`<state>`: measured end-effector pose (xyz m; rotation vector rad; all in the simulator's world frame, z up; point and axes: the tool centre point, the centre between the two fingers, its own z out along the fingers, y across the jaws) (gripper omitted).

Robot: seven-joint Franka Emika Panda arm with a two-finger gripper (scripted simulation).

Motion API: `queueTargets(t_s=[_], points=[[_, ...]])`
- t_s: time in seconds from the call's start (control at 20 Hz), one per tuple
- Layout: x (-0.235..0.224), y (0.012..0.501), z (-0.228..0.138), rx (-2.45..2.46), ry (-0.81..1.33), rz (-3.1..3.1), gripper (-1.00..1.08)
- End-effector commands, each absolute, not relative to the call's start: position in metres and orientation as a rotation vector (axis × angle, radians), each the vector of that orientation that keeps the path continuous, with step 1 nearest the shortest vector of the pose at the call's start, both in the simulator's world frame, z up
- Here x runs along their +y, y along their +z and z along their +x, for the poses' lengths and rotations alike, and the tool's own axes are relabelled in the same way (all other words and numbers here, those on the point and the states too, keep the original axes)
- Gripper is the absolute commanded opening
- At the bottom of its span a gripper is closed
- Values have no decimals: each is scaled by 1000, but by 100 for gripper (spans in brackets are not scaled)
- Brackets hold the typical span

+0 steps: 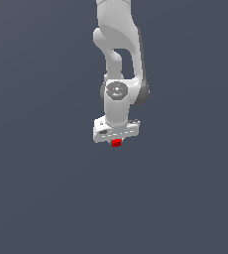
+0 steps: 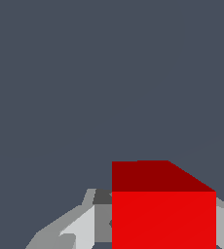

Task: Pick up the red cube and move it to a goal position.

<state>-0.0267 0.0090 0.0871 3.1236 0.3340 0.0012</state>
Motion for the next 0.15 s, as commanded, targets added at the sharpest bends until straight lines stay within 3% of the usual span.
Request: queueTargets(t_s=[0.0,0.1], points=[[14,92,-25,331,0,3124,-100],[15,93,-24,331,0,3124,-100]])
